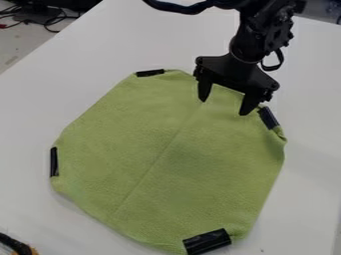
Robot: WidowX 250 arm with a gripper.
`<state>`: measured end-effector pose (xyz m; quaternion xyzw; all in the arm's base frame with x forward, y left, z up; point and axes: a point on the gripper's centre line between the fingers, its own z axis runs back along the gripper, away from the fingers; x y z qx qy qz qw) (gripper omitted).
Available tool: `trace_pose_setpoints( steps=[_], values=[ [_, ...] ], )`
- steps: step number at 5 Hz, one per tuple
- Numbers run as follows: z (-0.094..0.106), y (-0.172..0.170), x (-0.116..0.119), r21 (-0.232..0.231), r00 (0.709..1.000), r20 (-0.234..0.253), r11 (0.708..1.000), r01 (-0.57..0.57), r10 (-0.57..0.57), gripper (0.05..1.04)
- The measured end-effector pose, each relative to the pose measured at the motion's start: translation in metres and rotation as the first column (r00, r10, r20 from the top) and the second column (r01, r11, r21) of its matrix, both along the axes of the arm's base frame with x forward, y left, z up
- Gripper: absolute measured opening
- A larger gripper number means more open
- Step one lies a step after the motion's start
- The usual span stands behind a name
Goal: Folded the cloth from top left to bottom right
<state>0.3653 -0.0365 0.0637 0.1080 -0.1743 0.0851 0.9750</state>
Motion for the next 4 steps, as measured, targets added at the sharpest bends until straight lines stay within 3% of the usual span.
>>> trace_pose_setpoints(
  steps=[1, 3, 4],
  values=[
    [-0.011, -0.001, -0.002, 0.001, 0.999, -0.037, 1.0, 0.004, -0.004, 0.999],
    [-0.008, 0.045, 0.031, -0.073, 0.989, -0.132, 0.996, 0.059, -0.068, 0.999],
    [-0.003, 0.067, 0.046, -0.078, 0.987, -0.13, 0.993, 0.087, -0.096, 0.999]
  ],
)
